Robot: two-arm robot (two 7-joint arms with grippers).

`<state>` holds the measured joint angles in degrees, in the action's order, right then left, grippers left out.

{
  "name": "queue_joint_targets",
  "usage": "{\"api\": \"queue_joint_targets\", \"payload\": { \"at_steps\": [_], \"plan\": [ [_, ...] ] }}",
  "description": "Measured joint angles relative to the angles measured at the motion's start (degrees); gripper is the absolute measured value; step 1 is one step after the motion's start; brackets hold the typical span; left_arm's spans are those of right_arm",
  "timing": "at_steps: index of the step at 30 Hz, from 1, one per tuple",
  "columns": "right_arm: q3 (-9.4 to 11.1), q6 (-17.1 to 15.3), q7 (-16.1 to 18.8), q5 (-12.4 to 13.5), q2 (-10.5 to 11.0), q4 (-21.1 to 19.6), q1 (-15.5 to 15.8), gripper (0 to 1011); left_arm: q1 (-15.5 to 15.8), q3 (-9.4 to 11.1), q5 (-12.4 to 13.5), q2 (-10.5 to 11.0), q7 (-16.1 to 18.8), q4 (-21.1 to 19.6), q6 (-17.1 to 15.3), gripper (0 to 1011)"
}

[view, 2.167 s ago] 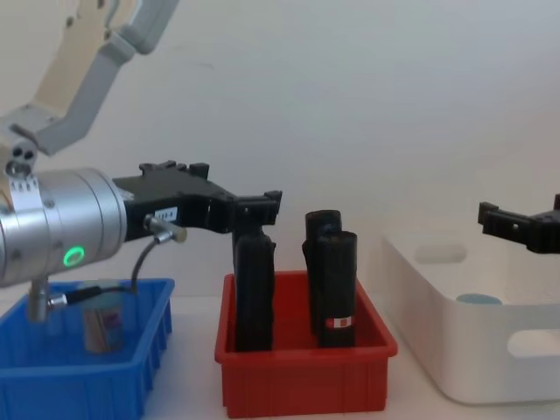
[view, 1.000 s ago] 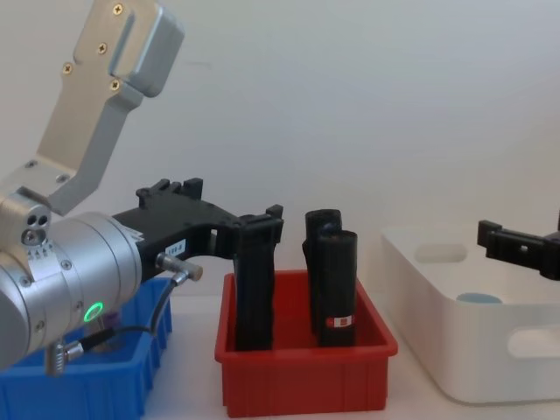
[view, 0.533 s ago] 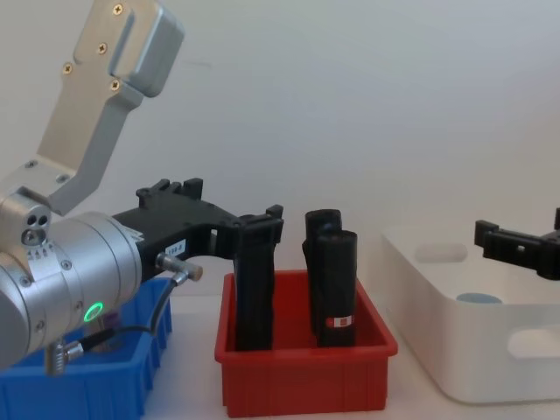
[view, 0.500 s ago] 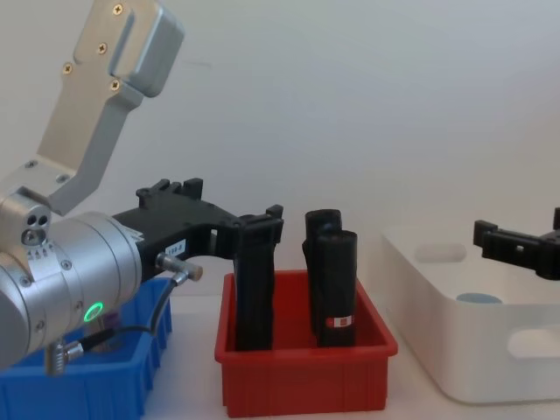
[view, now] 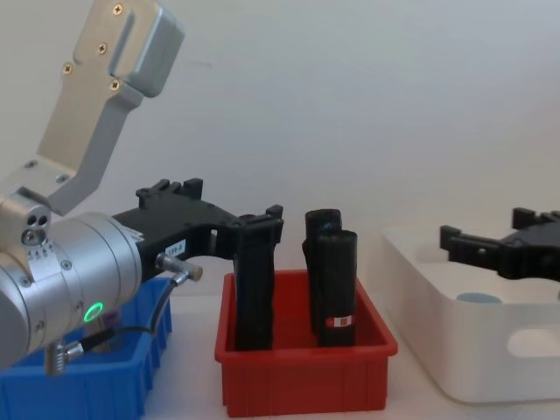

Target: Pick the cotton swabs from the blue box and place them into the white box.

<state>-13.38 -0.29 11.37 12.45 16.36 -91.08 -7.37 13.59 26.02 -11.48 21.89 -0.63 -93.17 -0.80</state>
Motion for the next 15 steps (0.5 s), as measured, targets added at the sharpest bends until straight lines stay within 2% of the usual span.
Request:
{"api": "queue_joint_targets", "payload": {
  "at_steps": [2,5,6,11,12,15],
  "plan": [
    [-0.1,0.28,0.98,-0.41,-0.47,1.4,-1.24,1001,0.0,0.0,0.0,0.0,0.0,0.0,0.0,1004],
    [-0.46,1.28,3.71,-1.46,-1.7,5.97,-4.32,1001,0.0,0.0,0.0,0.0,0.0,0.0,0.0,1004],
    [-0.46,1.28,3.71,-1.46,-1.7,5.97,-4.32,1001,0.0,0.0,0.0,0.0,0.0,0.0,0.0,1004],
    [-1.11,3.37,8.48,-2.85,-3.83,13.81,-9.66,1001,0.0,0.0,0.0,0.0,0.0,0.0,0.0,1004],
    [-1.11,3.37,8.48,-2.85,-3.83,13.81,-9.66,1001,0.0,0.0,0.0,0.0,0.0,0.0,0.0,1004],
    [-1.59,5.01,11.61,-3.54,-5.23,19.17,-13.15,1001,0.0,0.0,0.0,0.0,0.0,0.0,0.0,1004]
  ]
}}
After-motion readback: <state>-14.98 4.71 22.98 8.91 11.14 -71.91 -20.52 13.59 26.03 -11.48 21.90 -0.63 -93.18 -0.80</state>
